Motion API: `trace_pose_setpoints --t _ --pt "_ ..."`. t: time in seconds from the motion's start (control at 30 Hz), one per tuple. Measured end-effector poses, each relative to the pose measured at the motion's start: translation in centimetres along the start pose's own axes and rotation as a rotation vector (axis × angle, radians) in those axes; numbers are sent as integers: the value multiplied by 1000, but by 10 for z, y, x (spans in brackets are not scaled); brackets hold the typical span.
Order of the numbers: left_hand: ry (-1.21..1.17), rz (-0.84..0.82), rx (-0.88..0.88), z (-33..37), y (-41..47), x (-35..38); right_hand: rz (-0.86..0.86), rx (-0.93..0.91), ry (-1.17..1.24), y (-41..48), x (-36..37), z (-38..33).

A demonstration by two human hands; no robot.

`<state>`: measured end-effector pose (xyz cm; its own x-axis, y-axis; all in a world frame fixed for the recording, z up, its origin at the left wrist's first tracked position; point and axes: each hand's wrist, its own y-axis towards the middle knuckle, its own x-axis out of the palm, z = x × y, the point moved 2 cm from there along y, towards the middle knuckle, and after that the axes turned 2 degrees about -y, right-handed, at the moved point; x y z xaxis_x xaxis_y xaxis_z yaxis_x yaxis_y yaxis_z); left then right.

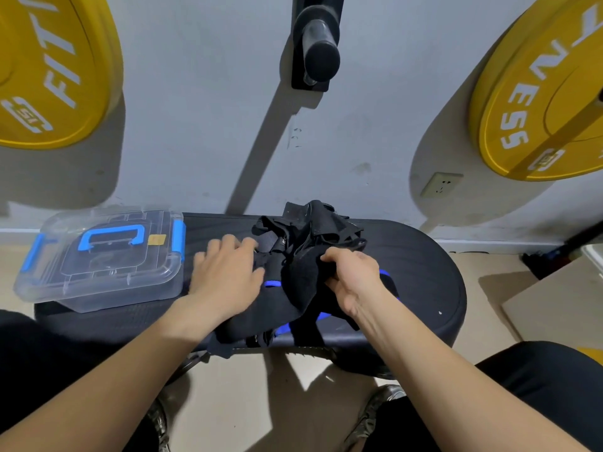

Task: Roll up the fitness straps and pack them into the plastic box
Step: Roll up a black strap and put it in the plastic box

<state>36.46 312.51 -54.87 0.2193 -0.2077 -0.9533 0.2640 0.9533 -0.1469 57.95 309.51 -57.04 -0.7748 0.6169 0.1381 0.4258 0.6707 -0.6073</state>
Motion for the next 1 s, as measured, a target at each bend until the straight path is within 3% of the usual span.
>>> trace_pose_setpoints --t 0.1,0.27,0.37,0.47,0.6,0.7,0.83,1.0 --pt "-527 -56 121 12 10 8 -20 -22 -37 -6 -1 2" --pt "-710 -231 173 35 21 25 -229 -78 -219 -26 0 1" --pt "-913 -265 39 43 32 28 -342 -160 -350 -39 4 1" --pt "-1329 -368 -198 44 37 22 -386 -168 -349 -47 10 -1" --pt "-1671 -373 -425 41 38 3 -298 -175 -419 -50 15 -10" --pt "-1685 -418 -505 40 40 -7 -219 -140 -513 -49 15 -18" --pt "-1477 -408 -522 41 40 -18 -236 -130 -656 -53 14 -22" --pt "-1250 -381 -392 45 37 -27 -257 -79 -374 -51 18 -26"
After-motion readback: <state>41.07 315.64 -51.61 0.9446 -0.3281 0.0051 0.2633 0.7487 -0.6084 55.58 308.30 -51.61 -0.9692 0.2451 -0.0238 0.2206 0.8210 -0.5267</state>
